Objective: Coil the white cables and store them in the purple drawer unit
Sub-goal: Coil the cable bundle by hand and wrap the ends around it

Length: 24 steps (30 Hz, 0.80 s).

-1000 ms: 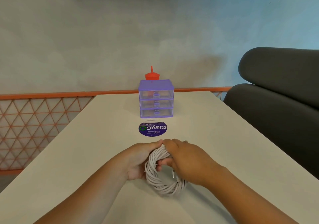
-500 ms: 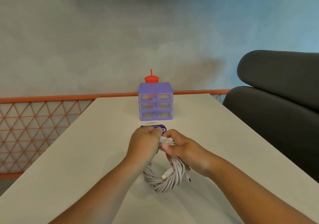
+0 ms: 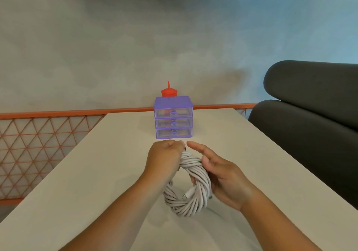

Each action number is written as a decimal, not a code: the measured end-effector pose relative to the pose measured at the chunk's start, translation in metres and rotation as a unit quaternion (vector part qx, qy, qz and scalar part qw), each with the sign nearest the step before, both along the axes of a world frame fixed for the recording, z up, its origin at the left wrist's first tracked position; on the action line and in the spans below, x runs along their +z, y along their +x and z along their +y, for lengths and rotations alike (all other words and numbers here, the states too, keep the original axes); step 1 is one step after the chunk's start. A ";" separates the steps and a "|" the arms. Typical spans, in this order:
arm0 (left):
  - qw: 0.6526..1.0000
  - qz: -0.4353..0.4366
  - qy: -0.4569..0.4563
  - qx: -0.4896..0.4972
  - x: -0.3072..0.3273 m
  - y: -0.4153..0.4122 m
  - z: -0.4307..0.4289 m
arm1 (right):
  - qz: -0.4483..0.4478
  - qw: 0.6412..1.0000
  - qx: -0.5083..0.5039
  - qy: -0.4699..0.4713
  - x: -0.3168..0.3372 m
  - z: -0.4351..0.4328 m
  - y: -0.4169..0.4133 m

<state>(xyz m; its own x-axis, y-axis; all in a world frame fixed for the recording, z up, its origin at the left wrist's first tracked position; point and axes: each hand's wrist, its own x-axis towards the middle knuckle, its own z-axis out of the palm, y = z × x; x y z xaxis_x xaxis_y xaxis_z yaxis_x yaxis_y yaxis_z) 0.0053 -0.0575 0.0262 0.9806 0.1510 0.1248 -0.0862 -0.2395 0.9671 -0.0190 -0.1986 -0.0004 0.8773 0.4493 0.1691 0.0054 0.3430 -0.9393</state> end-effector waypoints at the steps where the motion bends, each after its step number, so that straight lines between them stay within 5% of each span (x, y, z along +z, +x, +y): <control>1: 1.000 0.010 0.001 -0.002 0.003 0.001 0.002 | -0.020 1.000 0.005 -0.022 0.000 -0.004 0.000; 4: 0.999 0.034 0.001 -0.014 0.008 0.001 0.007 | -0.107 0.979 -0.043 -0.167 0.005 -0.010 -0.003; 7: 0.998 0.057 -0.018 -0.035 0.009 -0.002 0.010 | -0.231 0.909 -0.177 -0.298 0.010 -0.010 -0.002; 12: 0.997 0.064 -0.036 -0.033 0.009 -0.004 0.012 | -0.359 0.822 -0.313 -0.313 0.010 -0.003 -0.001; 17: 0.998 0.056 -0.022 0.025 0.008 0.000 0.011 | -0.344 0.795 -0.308 -0.394 0.015 0.008 -0.015; 21: 0.997 -0.024 0.028 0.069 0.008 0.004 0.009 | -0.256 0.856 -0.224 -0.388 0.028 0.014 -0.026; 24: 0.994 -0.046 0.046 0.083 0.005 0.002 0.003 | -0.238 0.820 -0.261 -0.450 0.028 0.025 -0.022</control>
<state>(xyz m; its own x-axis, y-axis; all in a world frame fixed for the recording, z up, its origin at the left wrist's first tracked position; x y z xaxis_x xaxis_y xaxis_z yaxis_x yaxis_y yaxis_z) 0.0078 -0.0540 0.0312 0.9268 0.2938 0.2340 -0.1256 -0.3447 0.9303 -0.0409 -0.1739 0.0277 0.9206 0.1639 0.3544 0.3703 -0.6548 -0.6589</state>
